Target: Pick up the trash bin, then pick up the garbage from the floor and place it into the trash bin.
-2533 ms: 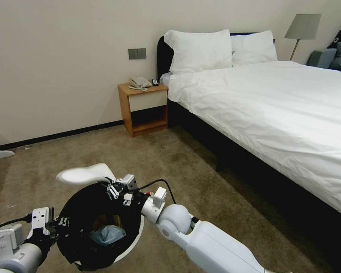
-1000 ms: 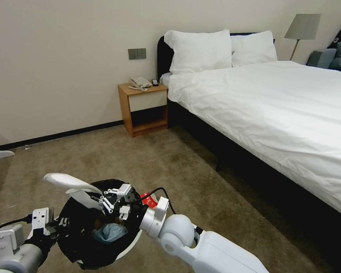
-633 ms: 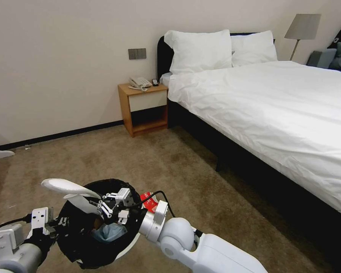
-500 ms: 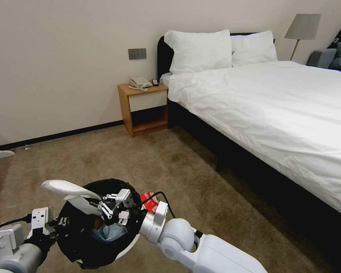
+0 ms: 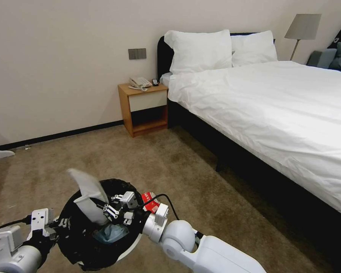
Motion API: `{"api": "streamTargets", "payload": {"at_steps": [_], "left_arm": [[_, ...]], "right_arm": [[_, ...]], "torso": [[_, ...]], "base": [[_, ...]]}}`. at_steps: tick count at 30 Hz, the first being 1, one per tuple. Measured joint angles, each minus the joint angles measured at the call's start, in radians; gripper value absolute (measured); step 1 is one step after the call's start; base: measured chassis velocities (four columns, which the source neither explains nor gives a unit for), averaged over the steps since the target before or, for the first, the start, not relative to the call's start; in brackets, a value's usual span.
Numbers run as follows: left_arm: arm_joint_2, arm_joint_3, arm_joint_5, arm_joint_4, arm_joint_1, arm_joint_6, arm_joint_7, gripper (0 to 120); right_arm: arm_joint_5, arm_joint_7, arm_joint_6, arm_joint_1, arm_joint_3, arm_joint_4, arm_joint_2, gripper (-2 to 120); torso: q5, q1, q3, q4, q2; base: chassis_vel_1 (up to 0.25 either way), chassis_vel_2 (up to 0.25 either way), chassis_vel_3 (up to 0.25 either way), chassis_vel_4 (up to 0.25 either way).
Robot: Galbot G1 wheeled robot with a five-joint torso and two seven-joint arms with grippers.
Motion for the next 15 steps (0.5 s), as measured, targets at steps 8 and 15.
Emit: {"api": "streamTargets", "payload": {"at_steps": [8, 15], "left_arm": [[-0.001, 0.004, 0.0, -0.003, 0.002, 0.0, -0.001, 3], [0.0, 0.001, 0.001, -0.004, 0.005, 0.0, -0.002, 3]], "right_arm": [[0.002, 0.006, -0.006, 0.0, -0.004, 0.006, -0.005, 65], [0.006, 0.017, -0.014, 0.001, -0.014, 0.023, -0.021, 90]], "torso": [[0.0, 0.0, 0.0, -0.0001, 0.0], [0.0, 0.0, 0.0, 0.0, 0.0]], "base": [[0.0, 0.0, 0.0, 0.0], [0.0, 0.0, 0.0, 0.0]]}}
